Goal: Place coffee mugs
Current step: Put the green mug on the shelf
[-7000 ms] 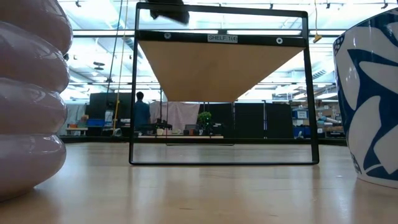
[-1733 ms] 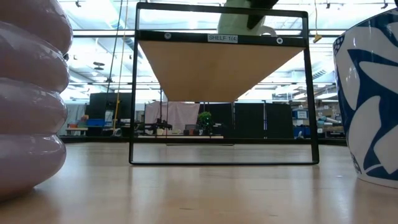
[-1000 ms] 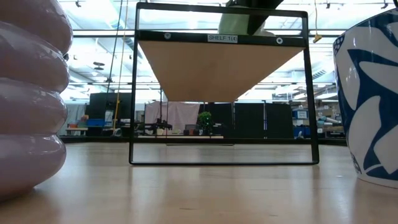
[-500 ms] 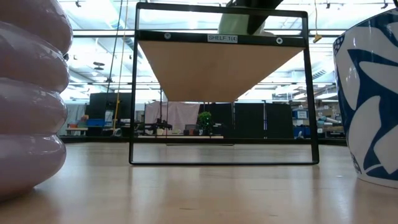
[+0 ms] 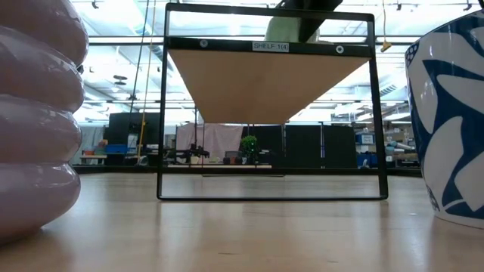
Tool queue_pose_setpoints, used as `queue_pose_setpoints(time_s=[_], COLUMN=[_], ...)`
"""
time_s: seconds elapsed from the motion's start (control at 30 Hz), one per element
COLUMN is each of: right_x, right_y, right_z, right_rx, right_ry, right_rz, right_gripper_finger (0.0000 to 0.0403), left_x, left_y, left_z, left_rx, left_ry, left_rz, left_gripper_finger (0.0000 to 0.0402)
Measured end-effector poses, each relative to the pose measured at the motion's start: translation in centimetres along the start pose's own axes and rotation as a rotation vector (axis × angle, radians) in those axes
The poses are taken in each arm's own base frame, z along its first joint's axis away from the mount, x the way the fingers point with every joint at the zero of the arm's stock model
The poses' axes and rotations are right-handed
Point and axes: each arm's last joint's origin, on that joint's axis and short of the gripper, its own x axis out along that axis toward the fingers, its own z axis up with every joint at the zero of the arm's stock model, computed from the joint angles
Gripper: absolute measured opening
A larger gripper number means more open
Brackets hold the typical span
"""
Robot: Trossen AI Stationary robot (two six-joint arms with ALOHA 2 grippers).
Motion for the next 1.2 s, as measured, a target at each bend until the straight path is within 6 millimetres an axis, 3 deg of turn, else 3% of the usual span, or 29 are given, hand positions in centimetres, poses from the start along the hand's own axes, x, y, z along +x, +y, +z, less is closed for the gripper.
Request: queue_pose_setpoints(time_s=[0.97, 1.2], right_x=[-0.09, -0.1], right_y=[-0.3, -0.33], right_z=[0.01, -0.03], right_rx=[0.0, 0.004], right_ry=[0.017, 0.025], right_rz=[-0.1, -0.119], right_gripper_finger=[0.0151, 0.0156], left_x=[0.01, 0.0], left_y=[0.0, 0.0], left_z=[0.0, 0.0], left_rx=[-0.006, -0.009], left_ry=[0.001, 0.0], left_rz=[0.0, 0.0], left_gripper_finger=[0.013, 0.013])
